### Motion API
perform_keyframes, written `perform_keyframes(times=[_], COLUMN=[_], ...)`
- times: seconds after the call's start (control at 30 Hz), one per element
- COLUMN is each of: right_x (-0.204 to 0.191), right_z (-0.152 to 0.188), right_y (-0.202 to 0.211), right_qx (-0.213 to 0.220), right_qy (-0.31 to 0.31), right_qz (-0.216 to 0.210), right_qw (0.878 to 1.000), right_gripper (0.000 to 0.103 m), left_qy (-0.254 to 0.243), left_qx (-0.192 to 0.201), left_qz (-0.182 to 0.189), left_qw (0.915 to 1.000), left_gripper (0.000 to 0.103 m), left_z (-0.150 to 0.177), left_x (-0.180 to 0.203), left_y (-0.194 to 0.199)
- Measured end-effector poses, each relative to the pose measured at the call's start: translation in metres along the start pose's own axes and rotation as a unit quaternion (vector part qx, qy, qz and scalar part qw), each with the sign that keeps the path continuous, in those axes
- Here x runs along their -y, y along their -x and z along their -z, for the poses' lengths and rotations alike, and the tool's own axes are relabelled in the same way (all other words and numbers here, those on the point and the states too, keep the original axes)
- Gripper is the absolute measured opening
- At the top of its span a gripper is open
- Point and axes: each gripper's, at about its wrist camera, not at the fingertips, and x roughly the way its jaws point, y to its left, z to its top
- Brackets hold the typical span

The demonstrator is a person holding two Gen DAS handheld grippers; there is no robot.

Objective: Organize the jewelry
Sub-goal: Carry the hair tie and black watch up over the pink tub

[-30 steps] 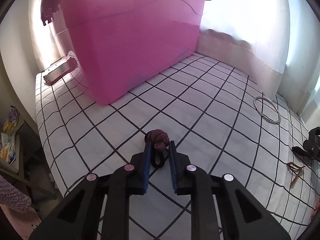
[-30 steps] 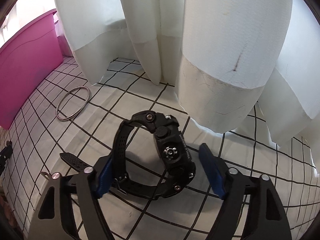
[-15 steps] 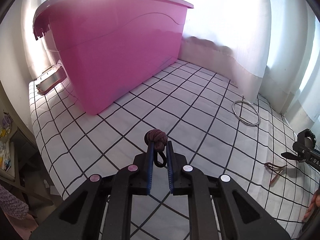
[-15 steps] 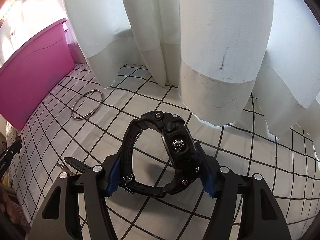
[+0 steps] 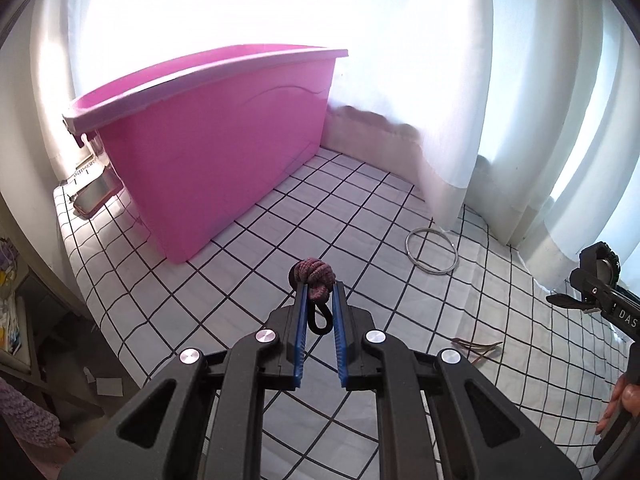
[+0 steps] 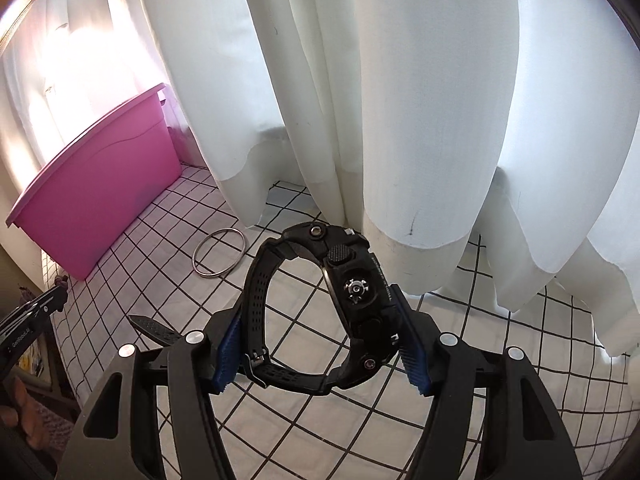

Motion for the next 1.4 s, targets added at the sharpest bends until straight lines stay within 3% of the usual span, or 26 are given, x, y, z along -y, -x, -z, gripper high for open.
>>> perform_keyframes(times=[0.4,0.6,0.77,0.9,1.07,1.4], right_x=[-0.056,-0.114,-0.181,-0.238,-0.299,-0.366], right_z=[-0.074,-0.121,-0.161,-0.191,-0.22,-0.241], right_y=[0.069,0.072,0.054,0.022,-0.019,-0.118], right_qx=[0.068,0.097,0.111,0.096,0.065,-0.061], right_qy=[0.042,0.062,0.08,0.091,0.107,0.146], right_qz=[-0.079,-0.12,-0.148,-0.173,-0.187,-0.174], right_qw=[0.994,0.986,0.98,0.976,0.974,0.972], right_gripper=[0.063,0.063,0.063,0.063,0.063,0.063], left_qy=[0.004,0.014,0.02,0.021,0.037,0.049], left_qx=[0.069,0.108,0.118,0.112,0.075,-0.019], left_qz=[0.009,-0.008,-0.02,-0.023,-0.015,0.018], left_qw=[0.9976,0.994,0.9926,0.9932,0.9964,0.9984], left_gripper=[0.012,0.012,0.012,0.012,0.012,0.012], left_z=[-0.071,-0.122,-0.165,-0.19,-0.21,-0.225], left_x=[-0.009,-0.056,-0.111,-0.155,-0.205,-0.245], left_y=[0.082,0.098,0.085,0.062,0.02,-0.055])
